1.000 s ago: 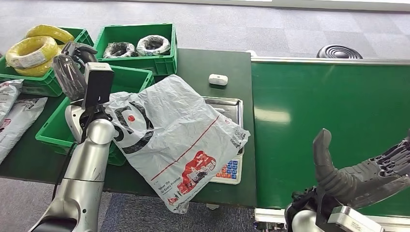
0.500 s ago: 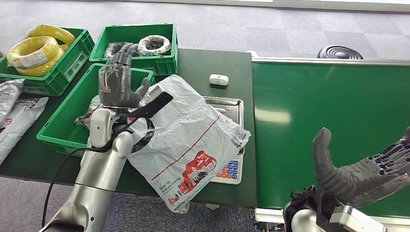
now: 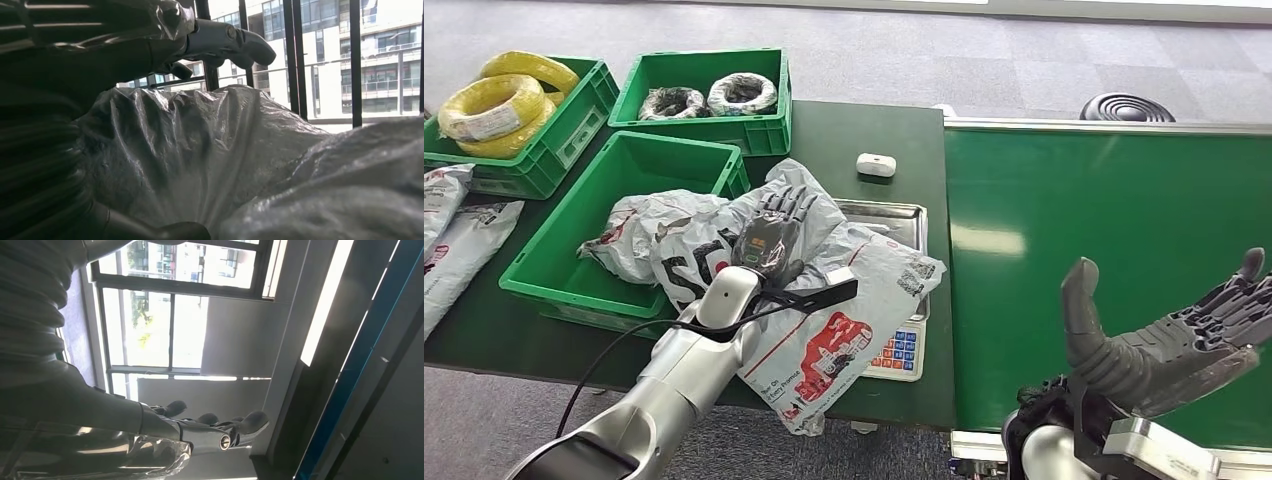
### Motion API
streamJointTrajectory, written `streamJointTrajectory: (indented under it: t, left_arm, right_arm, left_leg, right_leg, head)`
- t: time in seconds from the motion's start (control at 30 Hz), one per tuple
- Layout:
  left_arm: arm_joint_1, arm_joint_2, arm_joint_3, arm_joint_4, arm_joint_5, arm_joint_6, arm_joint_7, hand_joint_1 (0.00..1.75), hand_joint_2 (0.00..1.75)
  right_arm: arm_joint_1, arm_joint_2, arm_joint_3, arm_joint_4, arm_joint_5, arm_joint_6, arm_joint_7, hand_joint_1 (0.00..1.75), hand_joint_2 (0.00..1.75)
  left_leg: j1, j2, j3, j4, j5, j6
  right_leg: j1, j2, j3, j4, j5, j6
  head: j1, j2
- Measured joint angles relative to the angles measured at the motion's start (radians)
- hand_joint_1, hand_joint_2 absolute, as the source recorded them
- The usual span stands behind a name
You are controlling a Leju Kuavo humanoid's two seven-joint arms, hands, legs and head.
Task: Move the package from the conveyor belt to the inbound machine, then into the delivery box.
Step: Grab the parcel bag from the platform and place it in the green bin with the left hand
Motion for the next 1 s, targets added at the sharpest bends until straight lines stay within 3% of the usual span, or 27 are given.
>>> streamJointTrajectory:
  t: [0.2, 0.23, 0.33, 0.37, 0.57, 1.0]
  left_arm:
    - [-0.028, -0.003, -0.009, 0.078, -0.006, -0.006, 0.007, 0.0, 1.75]
    - [-0.033, -0.003, -0.011, 0.09, -0.01, -0.012, 0.009, 0.36, 1.75]
    - [-0.046, -0.004, -0.022, 0.122, -0.024, -0.044, 0.015, 1.67, 1.75]
    - [-0.051, -0.005, -0.026, 0.132, -0.027, -0.059, 0.015, 1.74, 1.75]
    - [-0.061, -0.007, -0.029, 0.181, 0.001, -0.096, -0.012, 1.75, 1.75]
    - [-0.073, -0.008, -0.021, 0.197, 0.065, -0.057, -0.059, 1.75, 1.75]
  right_arm:
    - [-0.012, -0.007, 0.015, 0.017, -0.008, 0.0, 0.0, 0.0, 1.75]
    - [-0.016, -0.009, 0.017, 0.02, -0.01, 0.0, 0.0, 0.0, 1.75]
    - [-0.023, -0.013, 0.021, 0.029, -0.018, 0.0, 0.0, 0.0, 1.75]
    - [-0.026, -0.015, 0.022, 0.032, -0.02, 0.0, 0.0, 0.0, 1.75]
    - [-0.035, -0.018, 0.028, 0.046, -0.022, 0.0, 0.0, 0.0, 1.75]
    - [-0.039, -0.018, 0.022, 0.053, -0.006, 0.0, 0.0, 0.0, 1.75]
  left_leg:
    - [0.0, -0.001, 0.003, 0.0, 0.0, 0.0]
    - [0.0, -0.001, 0.003, 0.0, 0.0, 0.0]
    - [0.0, -0.002, 0.006, 0.0, 0.0, 0.0]
    - [0.0, -0.003, 0.007, 0.0, -0.001, 0.0]
    - [0.0, -0.004, 0.013, -0.001, -0.001, 0.001]
    - [0.0, -0.004, 0.015, -0.001, -0.001, 0.001]
  right_leg:
    - [0.0, 0.0, 0.003, 0.0, 0.0, 0.0]
    - [0.0, 0.0, 0.004, 0.0, 0.0, 0.0]
    - [0.0, -0.001, 0.008, 0.0, 0.0, 0.0]
    - [0.0, -0.001, 0.01, 0.0, -0.001, 0.0]
    - [0.0, -0.002, 0.017, 0.0, -0.002, 0.0]
    - [0.0, -0.002, 0.016, 0.0, -0.001, 0.0]
  head:
    - [0.0, 0.0]
    - [0.0, 0.0]
    - [0.0, 0.0]
    - [0.0, 0.0]
    - [0.0, 0.0]
    - [0.0, 0.0]
